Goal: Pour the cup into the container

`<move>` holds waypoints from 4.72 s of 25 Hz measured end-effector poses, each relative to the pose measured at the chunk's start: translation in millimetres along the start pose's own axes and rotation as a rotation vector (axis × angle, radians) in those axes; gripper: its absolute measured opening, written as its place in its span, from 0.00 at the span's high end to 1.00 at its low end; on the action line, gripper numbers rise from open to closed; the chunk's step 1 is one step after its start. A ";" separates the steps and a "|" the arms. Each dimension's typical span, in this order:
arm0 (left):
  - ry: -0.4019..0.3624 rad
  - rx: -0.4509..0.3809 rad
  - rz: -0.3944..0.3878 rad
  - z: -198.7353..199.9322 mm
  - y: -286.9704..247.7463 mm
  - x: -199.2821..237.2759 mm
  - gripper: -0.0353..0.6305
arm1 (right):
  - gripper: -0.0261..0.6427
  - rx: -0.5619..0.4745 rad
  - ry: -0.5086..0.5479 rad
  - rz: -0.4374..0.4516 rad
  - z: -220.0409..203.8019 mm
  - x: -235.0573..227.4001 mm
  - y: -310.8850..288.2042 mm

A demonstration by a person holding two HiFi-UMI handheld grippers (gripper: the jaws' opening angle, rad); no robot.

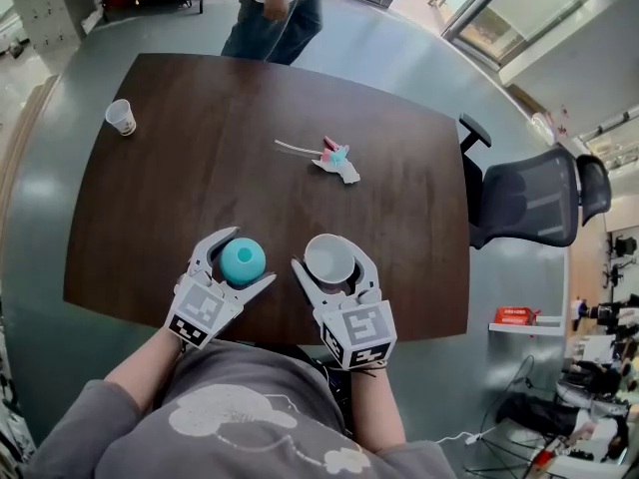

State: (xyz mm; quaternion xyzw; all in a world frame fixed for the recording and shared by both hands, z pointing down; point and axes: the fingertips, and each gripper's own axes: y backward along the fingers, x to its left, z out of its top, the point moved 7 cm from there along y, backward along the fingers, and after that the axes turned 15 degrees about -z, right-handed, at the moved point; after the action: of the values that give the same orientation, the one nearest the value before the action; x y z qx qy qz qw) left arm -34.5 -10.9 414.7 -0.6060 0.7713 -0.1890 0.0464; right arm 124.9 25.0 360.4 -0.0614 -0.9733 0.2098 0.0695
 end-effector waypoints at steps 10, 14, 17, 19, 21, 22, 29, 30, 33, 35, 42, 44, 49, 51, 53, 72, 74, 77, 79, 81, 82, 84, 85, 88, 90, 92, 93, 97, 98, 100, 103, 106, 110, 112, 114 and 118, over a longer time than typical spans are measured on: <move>-0.019 0.006 0.008 11.6 0.4 -5.8 0.31 | 0.51 -0.043 0.166 0.064 36.8 18.4 11.9; -0.021 0.002 0.010 12.6 -1.6 -9.7 0.31 | 0.51 -0.037 0.259 0.069 44.5 28.2 14.0; -0.017 0.005 0.008 11.4 -3.0 -11.0 0.31 | 0.51 -0.034 0.297 0.070 47.5 32.5 13.8; -0.017 0.007 0.005 11.0 -3.7 -11.1 0.31 | 0.51 -0.031 0.344 0.066 50.2 35.7 13.2; -0.018 0.006 0.003 11.1 -5.0 -11.4 0.31 | 0.51 -0.035 0.386 0.059 52.1 38.5 11.7; -0.019 0.004 0.001 11.4 -5.8 -11.6 0.31 | 0.51 -0.039 0.407 0.052 52.7 39.2 10.8; -0.013 -0.012 -0.012 14.0 -10.1 -13.6 0.31 | 0.51 -0.034 0.544 0.016 58.8 44.0 8.8; -0.011 -0.014 -0.013 13.5 -10.8 -13.8 0.31 | 0.51 -0.034 0.563 0.012 59.4 44.5 8.7; -0.007 -0.011 -0.017 11.4 -12.1 -14.1 0.31 | 0.51 -0.032 0.615 -0.005 62.3 46.0 9.2; -0.004 -0.011 -0.019 10.5 -12.1 -14.1 0.31 | 0.51 -0.030 0.650 -0.019 64.7 46.7 9.4; 0.006 -0.018 -0.027 12.5 -13.6 -12.9 0.31 | 0.51 -0.036 0.745 -0.042 71.8 46.4 7.9; 0.006 -0.022 -0.033 14.2 -14.0 -13.9 0.31 | 0.51 -0.039 0.773 -0.046 72.5 46.1 8.0; 0.009 -0.030 -0.050 16.7 -16.5 -15.6 0.31 | 0.51 -0.055 0.827 -0.021 71.2 45.6 6.5; 0.006 -0.029 -0.053 16.3 -16.6 -16.1 0.31 | 0.51 -0.060 0.856 -0.014 70.1 47.2 5.4; 0.004 -0.029 -0.053 15.8 -17.0 -16.3 0.31 | 0.51 -0.061 0.880 -0.008 69.7 48.8 4.4; 0.026 -0.037 -0.044 12.2 -20.7 -14.3 0.31 | 0.51 -0.089 1.068 -0.036 76.6 55.0 0.8; 0.024 -0.035 -0.042 12.4 -20.8 -13.3 0.31 | 0.51 -0.088 1.088 -0.037 76.9 55.7 0.2; 0.023 -0.033 -0.041 12.0 -21.7 -11.6 0.31 | 0.51 -0.087 1.117 -0.039 76.7 56.3 -1.7; 0.025 -0.033 -0.042 11.0 -22.6 -10.2 0.31 | 0.51 -0.089 1.125 -0.039 76.2 56.9 -3.5; 0.031 -0.036 -0.044 10.7 -22.8 -9.0 0.31 | 0.51 -0.089 1.128 -0.039 76.8 57.6 -4.7; 0.033 -0.037 -0.045 10.6 -22.8 -8.6 0.31 | 0.51 -0.088 1.130 -0.039 77.1 57.7 -5.1; 0.034 -0.036 -0.045 9.6 -23.2 -8.3 0.31 | 0.51 -0.087 1.134 -0.039 76.5 57.5 -6.0; 0.033 -0.035 -0.044 8.7 -23.6 -8.2 0.31 | 0.51 -0.086 1.136 -0.040 75.6 57.2 -6.5; 0.032 -0.031 -0.041 6.7 -24.3 -8.4 0.31 | 0.51 -0.085 1.147 -0.044 74.0 56.4 -6.9; 0.035 -0.030 -0.043 6.3 -24.7 -8.3 0.31 | 0.51 -0.084 1.155 -0.050 74.1 56.1 -7.2; 0.036 -0.031 -0.043 6.0 -25.2 -8.0 0.31 | 0.51 -0.085 1.165 -0.058 73.9 55.5 -7.8; 0.036 -0.031 -0.042 5.8 -25.5 -7.9 0.31 | 0.51 -0.085 1.169 -0.061 73.8 55.3 -8.1; 0.033 -0.030 -0.040 5.0 -26.3 -8.0 0.31 | 0.51 -0.089 1.173 -0.065 73.6 55.4 -8.3; 0.032 -0.029 -0.039 4.8 -26.5 -8.2 0.31 | 0.51 -0.090 1.177 -0.066 73.5 55.7 -8.2; 0.033 -0.028 -0.039 4.1 -26.6 -8.7 0.31 | 0.51 -0.093 1.187 -0.070 73.1 56.4 -8.2; 0.036 -0.025 -0.041 3.3 -27.6 -8.7 0.31 | 0.51 -0.096 1.207 -0.077 72.5 56.8 -9.5; 0.037 -0.022 -0.039 3.8 -28.3 -8.6 0.31 | 0.51 -0.094 1.207 -0.076 72.6 56.2 -10.9; 0.039 -0.027 -0.037 4.3 -27.8 -7.5 0.31 | 0.51 -0.098 1.201 -0.080 73.3 56.4 -11.9; 0.040 -0.028 -0.037 3.6 -27.9 -7.1 0.31 | 0.51 -0.097 1.190 -0.079 72.8 56.1 -12.4; 0.040 -0.026 -0.036 3.0 -27.8 -6.9 0.31 | 0.51 -0.090 1.171 -0.073 71.9 55.8 -12.8; 0.044 -0.029 -0.029 3.0 -26.8 -7.0 0.31 | 0.51 -0.080 1.109 -0.043 71.8 56.0 -10.7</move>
State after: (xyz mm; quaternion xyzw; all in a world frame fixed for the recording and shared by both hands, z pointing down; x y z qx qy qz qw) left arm -7.2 -10.2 420.2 -0.6136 0.7658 -0.1916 0.0179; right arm 57.3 -5.0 306.2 -0.1452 -0.7991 0.1074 0.5734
